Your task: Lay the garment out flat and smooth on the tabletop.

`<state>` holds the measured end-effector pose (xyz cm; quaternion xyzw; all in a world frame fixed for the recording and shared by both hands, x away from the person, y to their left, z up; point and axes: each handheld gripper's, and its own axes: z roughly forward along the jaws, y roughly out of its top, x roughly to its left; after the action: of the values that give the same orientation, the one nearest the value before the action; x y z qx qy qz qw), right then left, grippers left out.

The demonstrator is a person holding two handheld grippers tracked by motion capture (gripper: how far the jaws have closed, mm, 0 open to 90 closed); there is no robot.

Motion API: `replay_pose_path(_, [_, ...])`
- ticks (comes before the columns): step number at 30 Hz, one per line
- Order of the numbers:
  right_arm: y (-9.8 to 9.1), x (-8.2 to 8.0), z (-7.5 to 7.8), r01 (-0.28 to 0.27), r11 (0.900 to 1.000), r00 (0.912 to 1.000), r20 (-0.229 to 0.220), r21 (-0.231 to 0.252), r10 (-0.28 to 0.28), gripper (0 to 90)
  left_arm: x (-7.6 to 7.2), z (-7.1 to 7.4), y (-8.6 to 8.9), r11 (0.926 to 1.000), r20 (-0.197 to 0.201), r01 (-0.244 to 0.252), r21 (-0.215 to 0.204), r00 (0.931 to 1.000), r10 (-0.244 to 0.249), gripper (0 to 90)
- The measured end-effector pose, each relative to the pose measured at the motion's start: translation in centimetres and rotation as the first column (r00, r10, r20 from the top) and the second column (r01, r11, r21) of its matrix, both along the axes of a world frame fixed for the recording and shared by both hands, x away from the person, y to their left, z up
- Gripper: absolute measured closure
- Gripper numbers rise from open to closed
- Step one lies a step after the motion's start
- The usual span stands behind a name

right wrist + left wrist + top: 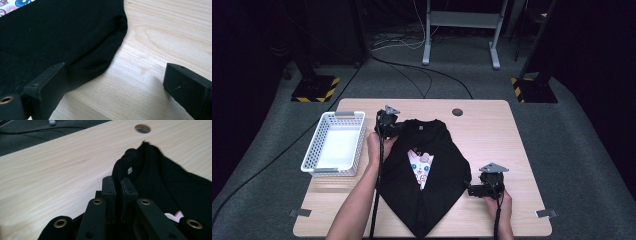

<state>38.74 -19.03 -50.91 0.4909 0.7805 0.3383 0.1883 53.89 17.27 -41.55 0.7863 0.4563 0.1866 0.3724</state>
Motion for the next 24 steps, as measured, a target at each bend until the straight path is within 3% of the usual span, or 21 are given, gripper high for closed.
replay_pose_path(1, [0.0, 0.0, 0.0, -0.001, 1.0, 1.0, 0.0, 0.003, 0.001, 5.2, 0.2, -0.3, 0.5, 0.9991, -0.023, -0.032, -0.028, 0.9993, 0.031, 78.8])
replay_pose_path(2, [0.0, 0.0, 0.0, -0.001, 1.0, 1.0, 0.0, 0.003, 0.001, 5.2, 0.2, -0.3, 0.5, 0.9991, -0.023, -0.032, -0.028, 0.9993, 0.031, 71.0])
replay_pose_path(4, [0.0, 0.0, 0.0, 0.0, 1.0, 1.0, 0.0, 0.004, 0.0, 5.2, 0.4, -0.9, 0.8, 0.9983, -0.061, -0.043, -0.039, 0.9973, 0.041, 65.9])
replay_pose_path(5, [0.0, 0.0, 0.0, 0.0, 1.0, 1.0, -0.001, 0.004, 0.0, 5.2, 0.4, -1.1, 0.9, 0.9982, -0.067, -0.045, -0.04, 0.9969, 0.043, 55.8])
replay_pose_path(9, [0.0, 0.0, 0.0, 0.0, 1.0, 1.0, -0.001, 0.004, 0.0, 5.3, -0.3, -2.2, 1.2, 0.9988, -0.097, -0.042, -0.024, 0.9945, 0.039, 46.7])
replay_pose_path(13, [0.0, 0.0, 0.0, 0.0, 1.0, 1.0, 0.0, 0.004, 0.0, 5.3, -1.4, -2.8, 1.3, 0.9995, -0.096, -0.017, -0.026, 0.9952, 0.015, 36.9])
replay_pose_path(17, [0.0, 0.0, 0.0, 0.0, 1.0, 1.0, 0.0, 0.003, 0.0, 5.2, -3.0, -3.1, 1.2, 0.9988, -0.088, 0.038, -0.031, 0.9953, -0.04, 27.3])
replay_pose_path(21, [0.0, 0.0, 0.0, 0.0, 1.0, 1.0, -0.001, 0.002, 0.0, 5.3, -4.8, -3.4, 1.1, 0.9953, -0.06, 0.092, -0.03, 0.9938, -0.094, 24.5])
replay_pose_path(24, [0.0, 0.0, 0.0, 0.0, 1.0, 1.0, -0.001, 0.002, 0.0, 5.2, -7.1, -3.6, 1.1, 0.9896, -0.042, 0.138, -0.041, 0.9893, -0.14, 22.4])
